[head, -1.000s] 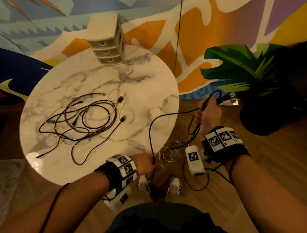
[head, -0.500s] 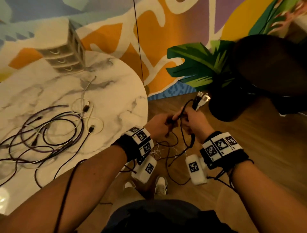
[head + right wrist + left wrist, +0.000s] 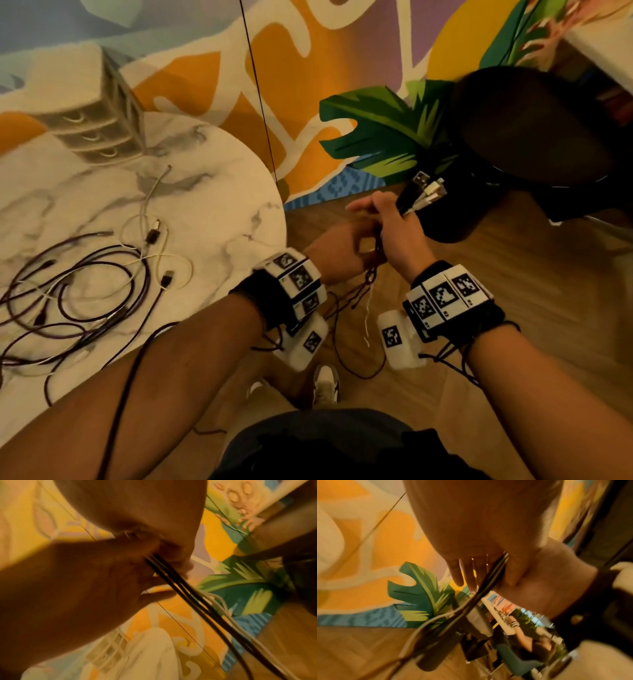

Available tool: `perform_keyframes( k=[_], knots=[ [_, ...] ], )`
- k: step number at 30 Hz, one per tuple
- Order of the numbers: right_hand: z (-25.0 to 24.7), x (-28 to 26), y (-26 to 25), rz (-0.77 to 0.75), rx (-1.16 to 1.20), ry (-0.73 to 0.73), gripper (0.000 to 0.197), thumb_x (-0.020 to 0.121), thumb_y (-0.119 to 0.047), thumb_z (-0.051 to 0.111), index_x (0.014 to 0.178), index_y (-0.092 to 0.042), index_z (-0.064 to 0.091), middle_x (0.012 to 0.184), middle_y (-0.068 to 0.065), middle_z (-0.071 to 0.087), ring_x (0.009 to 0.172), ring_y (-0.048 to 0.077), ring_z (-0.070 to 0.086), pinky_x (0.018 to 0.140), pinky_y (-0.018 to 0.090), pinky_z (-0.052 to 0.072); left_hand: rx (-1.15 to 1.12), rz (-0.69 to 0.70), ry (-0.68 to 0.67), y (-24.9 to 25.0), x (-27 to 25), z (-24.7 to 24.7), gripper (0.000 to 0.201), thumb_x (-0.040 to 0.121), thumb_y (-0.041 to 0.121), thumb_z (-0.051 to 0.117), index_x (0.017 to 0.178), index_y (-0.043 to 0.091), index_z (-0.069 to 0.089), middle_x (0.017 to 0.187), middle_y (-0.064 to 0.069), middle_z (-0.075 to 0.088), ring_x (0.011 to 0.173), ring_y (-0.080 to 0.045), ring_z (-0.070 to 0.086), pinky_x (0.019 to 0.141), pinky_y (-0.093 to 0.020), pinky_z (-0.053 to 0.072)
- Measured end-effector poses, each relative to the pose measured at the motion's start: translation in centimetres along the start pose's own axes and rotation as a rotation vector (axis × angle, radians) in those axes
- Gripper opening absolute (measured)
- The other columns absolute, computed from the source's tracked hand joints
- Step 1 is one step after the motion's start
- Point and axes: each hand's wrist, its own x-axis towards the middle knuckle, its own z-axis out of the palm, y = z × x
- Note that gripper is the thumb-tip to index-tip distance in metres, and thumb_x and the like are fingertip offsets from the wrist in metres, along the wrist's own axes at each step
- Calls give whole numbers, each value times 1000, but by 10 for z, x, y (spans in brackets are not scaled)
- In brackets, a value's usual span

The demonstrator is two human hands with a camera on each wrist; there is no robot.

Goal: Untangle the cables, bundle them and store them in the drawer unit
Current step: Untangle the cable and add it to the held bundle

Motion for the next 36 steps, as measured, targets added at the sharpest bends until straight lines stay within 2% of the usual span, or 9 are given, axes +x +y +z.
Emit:
perform_keyframes(
  k=[5, 8, 10, 12, 16, 22, 28, 32, 36],
  knots=[
    [-17, 4, -23, -30, 171, -253, 44, 96, -50, 36, 110, -21, 66, 100, 5, 69, 78, 10, 66, 60, 21, 51, -724, -151, 105, 42, 7, -19, 10, 90, 10, 46, 89, 8, 55, 74, -12, 59, 66, -23, 55, 61, -34, 47],
    [-13, -2, -3, -56, 174, -504, 34, 90, -34, 55, 112, -9, 57, 93, 7, 66, 80, 22, 66, 70, 33, 56, -831, -168, 137, 44, 8, -36, 37, 93, 20, 43, 57, 15, 38, 47, -4, 35, 44, -17, 30, 46, -29, 28],
    [3, -8, 17, -64, 6, -515, 15, 89, -14, 61, 79, -5, 56, 64, -5, 56, 56, 8, 51, 56, 21, 44, -696, -128, 183, 50, 8, -48, 47, 91, 15, 50, 49, 17, 30, 40, 2, 26, 36, -13, 20, 40, -23, 18],
    [17, -5, 36, -23, -85, -378, 40, 88, -10, 63, 54, -17, 42, 43, -14, 38, 41, 0, 31, 47, 15, 28, -432, -134, 245, 56, 12, -56, 49, 92, 15, 55, 46, 16, 37, 39, 6, 28, 33, -9, 21, 38, -22, 19],
    [24, 14, 76, 163, -110, -122, 49, 88, -19, 61, 48, -20, 33, 41, -10, 28, 37, 6, 23, 45, 23, 21, 334, -16, 194, 85, 8, -81, 40, 94, 25, 53, 55, 18, 51, 48, 8, 38, 41, -8, 33, 44, -20, 25],
    [11, 11, 123, 439, -272, -47, 47, 92, -26, 56, 51, -15, 36, 48, 0, 32, 35, 7, 30, 38, 21, 24, 743, 132, 471, 107, 0, -146, 39, 96, 34, 44, 67, 14, 60, 56, -5, 50, 45, -11, 33, 46, -29, 26],
    [18, 19, 109, 549, 9, 60, 28, 89, -40, 58, 80, -14, 50, 70, 1, 52, 60, 16, 50, 56, 29, 42, 835, 237, 445, 83, -7, -113, 54, 97, 49, 29, 61, 15, 53, 50, 0, 45, 44, -21, 38, 49, -34, 39],
    [19, 14, 65, 334, 216, 1, 36, 93, -24, 51, 59, -20, 39, 43, -11, 36, 38, 7, 30, 40, 22, 26, 748, -45, 202, 44, 7, -72, 50, 97, 48, 32, 58, 17, 41, 54, 5, 37, 48, -13, 37, 54, -31, 35],
    [16, 14, 24, 71, 170, -147, 29, 94, -8, 41, 66, -15, 43, 40, -11, 36, 36, 4, 28, 43, 23, 24, 420, -118, 166, 25, 20, -53, 43, 90, 45, 51, 68, 9, 59, 58, 0, 46, 59, -21, 49, 53, -30, 30]
  ],
)
